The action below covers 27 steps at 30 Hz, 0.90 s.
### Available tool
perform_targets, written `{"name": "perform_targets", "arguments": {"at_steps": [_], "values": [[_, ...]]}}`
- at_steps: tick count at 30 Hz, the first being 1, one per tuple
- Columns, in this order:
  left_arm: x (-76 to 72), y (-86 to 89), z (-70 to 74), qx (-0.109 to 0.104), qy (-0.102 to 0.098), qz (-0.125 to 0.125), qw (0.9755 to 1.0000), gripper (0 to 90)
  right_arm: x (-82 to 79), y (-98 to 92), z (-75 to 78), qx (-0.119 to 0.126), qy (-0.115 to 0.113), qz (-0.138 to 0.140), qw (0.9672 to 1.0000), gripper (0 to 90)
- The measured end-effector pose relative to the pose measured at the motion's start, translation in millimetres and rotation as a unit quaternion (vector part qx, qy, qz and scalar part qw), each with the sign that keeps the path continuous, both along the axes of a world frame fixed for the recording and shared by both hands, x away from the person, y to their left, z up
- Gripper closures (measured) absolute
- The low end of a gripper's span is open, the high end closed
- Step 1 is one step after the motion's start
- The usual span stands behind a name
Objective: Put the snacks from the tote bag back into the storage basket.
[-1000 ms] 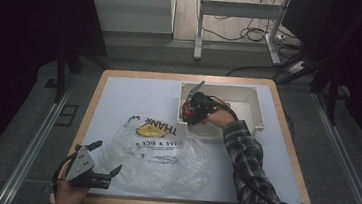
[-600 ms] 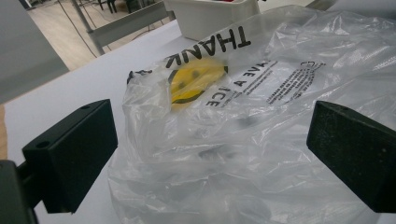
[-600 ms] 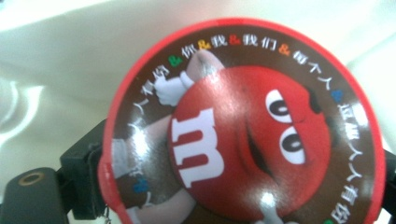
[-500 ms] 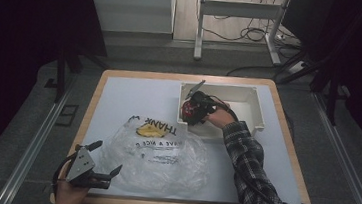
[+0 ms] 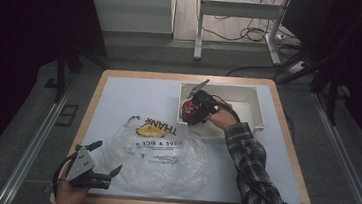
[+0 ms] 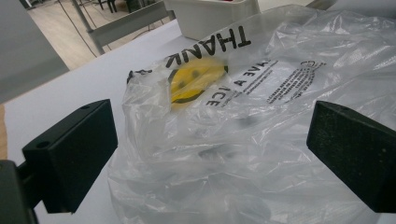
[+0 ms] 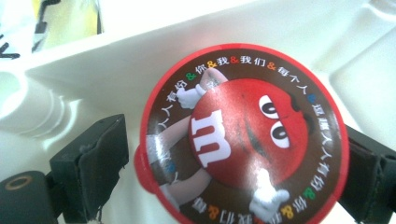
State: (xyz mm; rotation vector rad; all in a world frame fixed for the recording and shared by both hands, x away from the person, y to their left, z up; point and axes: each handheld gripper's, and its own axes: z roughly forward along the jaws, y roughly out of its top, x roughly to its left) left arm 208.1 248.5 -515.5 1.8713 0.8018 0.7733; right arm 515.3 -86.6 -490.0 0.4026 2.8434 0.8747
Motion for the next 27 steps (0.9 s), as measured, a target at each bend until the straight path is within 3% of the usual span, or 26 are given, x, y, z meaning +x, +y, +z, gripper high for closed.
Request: {"name": "perform_targets", "arguments": {"at_steps": [10,27], "values": [[0.1,-0.2,-0.1,0.0,0.0,0.001,1.0,1.7,-6.6,-7.3,6.0,0.014,-0.006,-0.011,0.9998,7.3],[-0.1,-0.5,-0.2,0.002,0.0,0.0,1.0,1.7,-16.4,-13.4,3.7,0.033,-0.013,-0.038,0.9987,7.3]]}}
